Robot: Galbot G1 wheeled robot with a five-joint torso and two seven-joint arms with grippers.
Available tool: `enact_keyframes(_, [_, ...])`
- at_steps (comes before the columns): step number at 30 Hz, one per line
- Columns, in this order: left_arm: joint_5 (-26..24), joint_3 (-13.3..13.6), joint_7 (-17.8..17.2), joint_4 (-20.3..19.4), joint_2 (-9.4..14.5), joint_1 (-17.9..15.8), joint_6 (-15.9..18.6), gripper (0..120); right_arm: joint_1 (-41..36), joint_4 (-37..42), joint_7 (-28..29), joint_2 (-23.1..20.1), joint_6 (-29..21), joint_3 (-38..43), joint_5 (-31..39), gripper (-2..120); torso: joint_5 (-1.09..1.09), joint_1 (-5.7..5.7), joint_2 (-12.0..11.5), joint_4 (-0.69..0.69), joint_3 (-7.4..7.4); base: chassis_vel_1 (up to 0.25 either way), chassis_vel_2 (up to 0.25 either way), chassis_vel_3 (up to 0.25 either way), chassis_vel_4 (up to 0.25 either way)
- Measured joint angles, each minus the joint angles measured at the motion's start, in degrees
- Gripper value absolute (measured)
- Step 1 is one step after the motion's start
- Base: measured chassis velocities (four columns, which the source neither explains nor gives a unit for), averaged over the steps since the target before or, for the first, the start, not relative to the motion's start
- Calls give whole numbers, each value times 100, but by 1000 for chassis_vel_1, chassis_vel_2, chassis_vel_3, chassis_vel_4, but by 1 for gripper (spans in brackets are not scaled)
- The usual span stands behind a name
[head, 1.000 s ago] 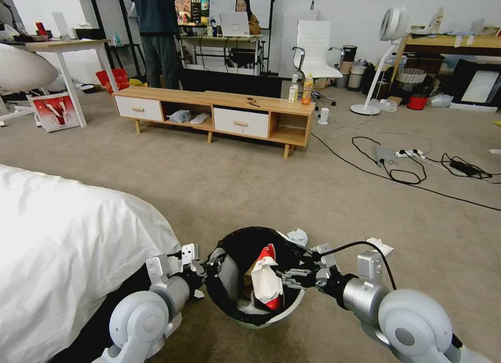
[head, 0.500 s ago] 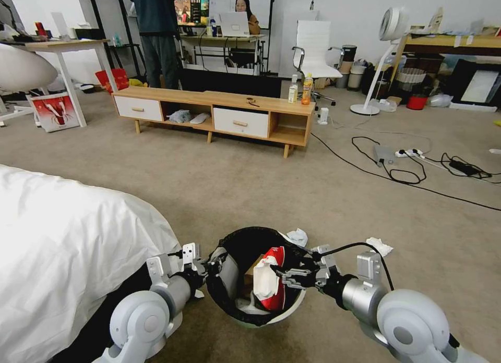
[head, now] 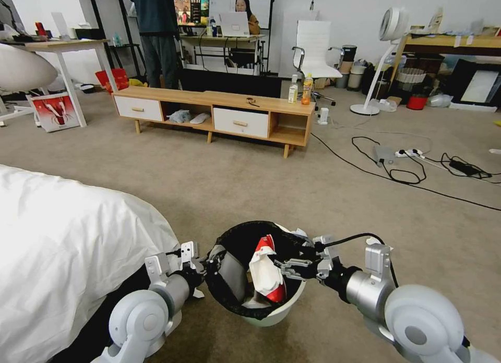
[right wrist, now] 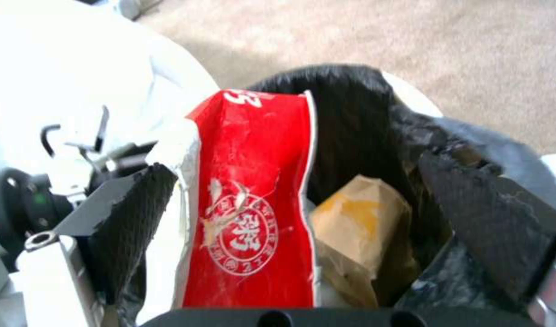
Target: Pick up the trash bin and place the garbage on the floor into it.
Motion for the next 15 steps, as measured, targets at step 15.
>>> enact_keyframes(15, [64, -4, 7, -50, 20, 86, 0, 6, 190, 251, 1871, 242, 34, -143, 2200, 100, 0, 0, 0, 0, 0, 0, 0, 0, 0])
